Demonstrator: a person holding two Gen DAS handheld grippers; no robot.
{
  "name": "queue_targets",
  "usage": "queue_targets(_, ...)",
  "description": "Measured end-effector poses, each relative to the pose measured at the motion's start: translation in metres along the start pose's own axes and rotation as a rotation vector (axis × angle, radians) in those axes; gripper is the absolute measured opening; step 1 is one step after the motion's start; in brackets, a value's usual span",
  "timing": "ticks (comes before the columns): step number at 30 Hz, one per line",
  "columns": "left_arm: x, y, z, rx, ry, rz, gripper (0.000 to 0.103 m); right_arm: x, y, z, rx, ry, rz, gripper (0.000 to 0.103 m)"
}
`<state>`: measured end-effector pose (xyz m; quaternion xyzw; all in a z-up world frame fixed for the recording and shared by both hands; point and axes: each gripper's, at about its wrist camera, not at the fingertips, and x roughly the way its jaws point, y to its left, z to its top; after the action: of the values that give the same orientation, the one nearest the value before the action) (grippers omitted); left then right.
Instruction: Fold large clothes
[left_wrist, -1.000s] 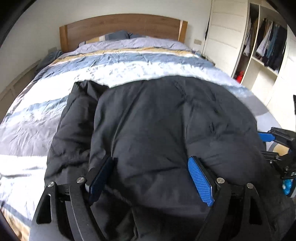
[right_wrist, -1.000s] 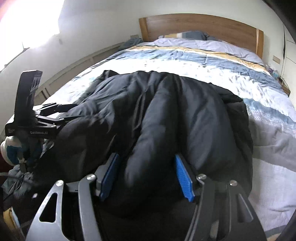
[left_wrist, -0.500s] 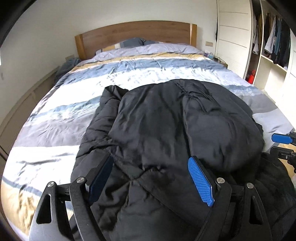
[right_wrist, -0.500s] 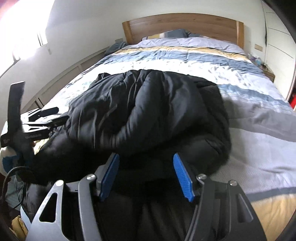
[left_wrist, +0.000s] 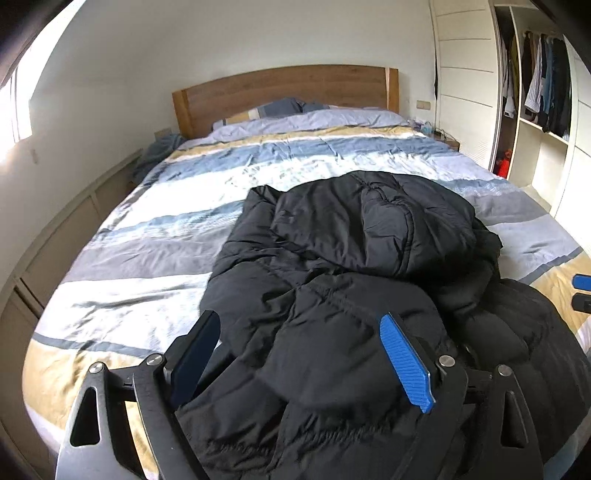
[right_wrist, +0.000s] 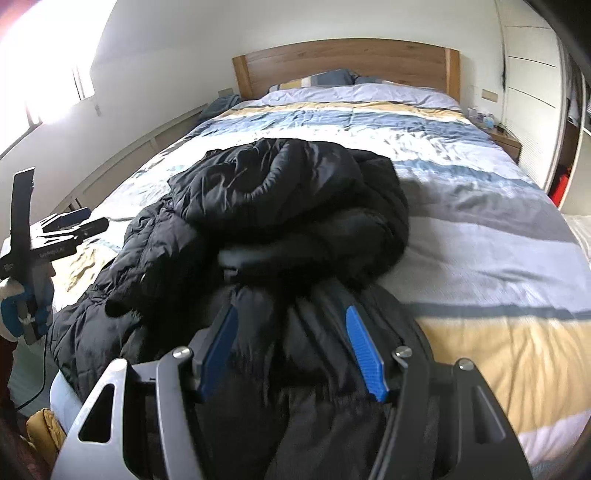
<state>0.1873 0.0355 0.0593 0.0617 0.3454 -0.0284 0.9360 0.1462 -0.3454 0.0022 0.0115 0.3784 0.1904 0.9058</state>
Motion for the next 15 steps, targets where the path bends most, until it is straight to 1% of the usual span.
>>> queue_targets(7, -0.031, 0.000, -0.020, 0.013, -0.026, 0.019, 0.095, -0.036, -0.018, -0.036, 0.081, -0.017, -0.050, 0.060)
queue_targets(11, -0.043, 0.005, -0.032, 0.005, -0.029, 0.026, 0.097, -0.052, -0.030, -0.058, 0.124, -0.015, -0.089, 0.066)
queue_targets(15, -0.049, 0.013, -0.043, -0.011, -0.022, 0.036, 0.098, -0.064, -0.040, -0.076, 0.159, -0.010, -0.118, 0.068)
